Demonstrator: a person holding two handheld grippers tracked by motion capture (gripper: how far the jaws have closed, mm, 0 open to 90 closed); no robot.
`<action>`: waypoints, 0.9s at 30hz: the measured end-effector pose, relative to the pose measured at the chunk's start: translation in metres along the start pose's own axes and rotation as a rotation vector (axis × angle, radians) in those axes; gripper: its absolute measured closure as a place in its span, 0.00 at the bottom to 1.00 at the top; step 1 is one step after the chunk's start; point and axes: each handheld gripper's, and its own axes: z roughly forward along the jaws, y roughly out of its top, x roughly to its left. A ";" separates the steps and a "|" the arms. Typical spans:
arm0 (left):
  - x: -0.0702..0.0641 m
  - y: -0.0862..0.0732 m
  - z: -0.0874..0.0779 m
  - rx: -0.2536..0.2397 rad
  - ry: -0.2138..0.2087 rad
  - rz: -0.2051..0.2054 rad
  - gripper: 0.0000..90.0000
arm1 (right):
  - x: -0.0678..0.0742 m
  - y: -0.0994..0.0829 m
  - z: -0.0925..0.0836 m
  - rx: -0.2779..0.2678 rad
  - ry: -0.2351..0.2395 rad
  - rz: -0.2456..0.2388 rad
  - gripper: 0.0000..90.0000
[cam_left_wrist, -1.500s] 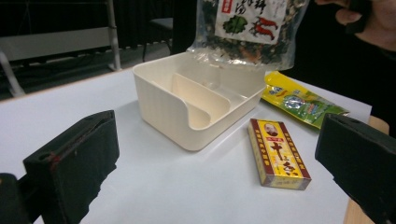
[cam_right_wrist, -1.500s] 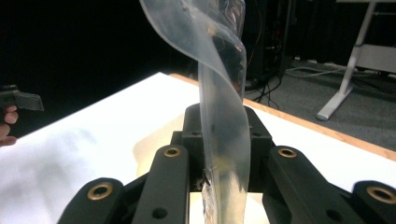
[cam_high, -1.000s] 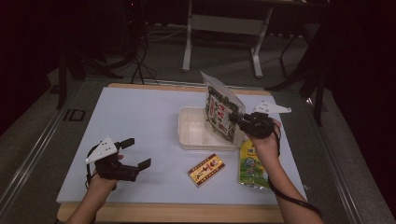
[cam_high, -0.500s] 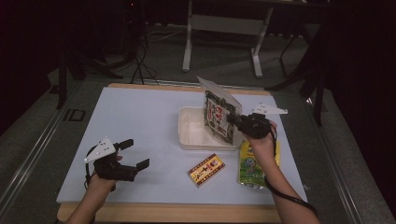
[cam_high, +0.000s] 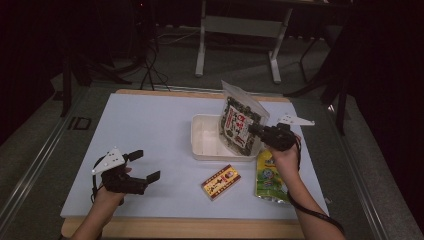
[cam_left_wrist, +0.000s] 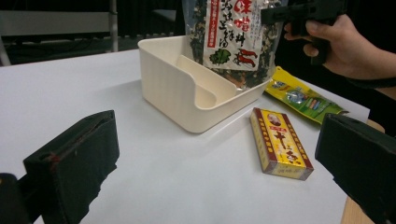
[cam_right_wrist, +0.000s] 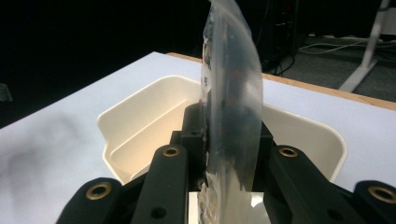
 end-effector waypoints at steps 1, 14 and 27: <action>0.000 0.000 0.000 0.000 0.001 0.000 0.00 | 0.000 0.000 0.000 0.003 -0.004 0.000 0.84; -0.003 -0.004 0.004 -0.023 -0.039 0.029 0.00 | 0.011 0.008 -0.003 0.035 -0.083 -0.054 0.69; -0.004 -0.005 0.005 -0.044 -0.030 0.024 0.00 | 0.015 0.019 -0.038 0.001 -0.175 -0.065 0.41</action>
